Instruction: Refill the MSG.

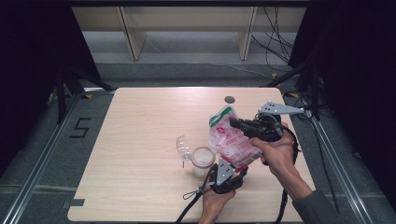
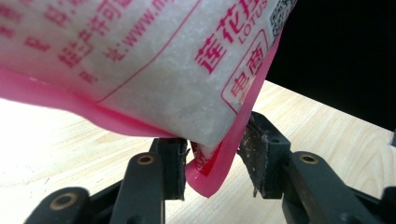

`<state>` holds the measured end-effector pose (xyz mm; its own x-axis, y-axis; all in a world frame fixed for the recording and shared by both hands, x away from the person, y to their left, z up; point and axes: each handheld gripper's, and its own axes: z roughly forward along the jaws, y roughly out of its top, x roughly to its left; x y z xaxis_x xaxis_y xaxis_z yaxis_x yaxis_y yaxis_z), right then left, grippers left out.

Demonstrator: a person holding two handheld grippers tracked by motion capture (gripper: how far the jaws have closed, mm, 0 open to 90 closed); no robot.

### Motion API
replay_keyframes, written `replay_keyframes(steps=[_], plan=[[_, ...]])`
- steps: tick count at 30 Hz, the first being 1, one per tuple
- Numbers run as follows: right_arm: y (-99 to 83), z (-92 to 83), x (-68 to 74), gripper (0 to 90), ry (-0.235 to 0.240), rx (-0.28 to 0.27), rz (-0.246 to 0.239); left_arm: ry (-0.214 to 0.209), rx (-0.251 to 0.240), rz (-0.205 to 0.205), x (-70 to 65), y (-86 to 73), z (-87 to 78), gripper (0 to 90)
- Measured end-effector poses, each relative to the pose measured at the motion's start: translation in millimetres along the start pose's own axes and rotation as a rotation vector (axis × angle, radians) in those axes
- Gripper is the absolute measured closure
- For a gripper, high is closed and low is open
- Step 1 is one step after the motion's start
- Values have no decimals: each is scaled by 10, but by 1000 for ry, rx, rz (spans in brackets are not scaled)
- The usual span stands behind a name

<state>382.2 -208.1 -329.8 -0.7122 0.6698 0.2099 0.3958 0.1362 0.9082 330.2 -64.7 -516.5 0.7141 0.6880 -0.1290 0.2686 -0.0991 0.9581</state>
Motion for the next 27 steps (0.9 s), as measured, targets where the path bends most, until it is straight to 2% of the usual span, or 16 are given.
replay_keyframes(steps=[1, 2, 3, 7, 8, 11, 13, 14, 15, 17, 19, 20, 23, 24, 26, 27], plan=[[1, -2, -8, 900, 6, 2, 1, -1, 1, 0, 1, 5, -9, 604], [1, -10, -25, 900, -11, -15, -26, 7, 7, 5, -1, 12, -24, 603], [6, -19, -20, 900, 5, -8, 3, 3, 3, 6, 4, 14, -27, 598], [-6, -50, -65, 900, 3, -34, 4, 4, 1, 9, 2, 23, -44, 573], [-11, -67, -57, 900, -2, -29, 26, 7, 3, 11, 2, 23, -46, 565], [-36, -75, -79, 900, -3, -45, 28, 29, 19, 23, -9, 20, -58, 545], [-47, -71, -79, 900, -4, -42, 32, 28, 28, 4, -11, 16, -59, 528], [-56, -76, -65, 900, -1, -34, 62, 29, 26, -16, -10, 14, -48, 500], [-73, -57, -104, 900, -2, -52, 28, 22, 13, -43, -28, 13, -36, 463], [-87, -59, -87, 900, 0, -38, 74, 62, 39, -24, -27, 24, -65, 440], [-104, -54, -117, 900, 1, -39, 55, 73, 49, -17, -12, 30, -81, 407], [-119, -45, -121, 900, 1, -52, 67, 80, 36, -44, -33, 38, -83, 388], [-140, -49, -148, 900, 2, -59, 74, 107, 63, -16, -49, 39, -100, 368], [-149, -40, -162, 900, -4, -70, 51, 90, 45, -31, -56, 30, -84, 367], [-146, -63, -175, 900, -10, -51, 65, 101, 62, -12, -70, 27, -92, 367], [-150, -61, -172, 900, -15, -57, 76, 92, 46, -29, -93, 23, -85, 363]])
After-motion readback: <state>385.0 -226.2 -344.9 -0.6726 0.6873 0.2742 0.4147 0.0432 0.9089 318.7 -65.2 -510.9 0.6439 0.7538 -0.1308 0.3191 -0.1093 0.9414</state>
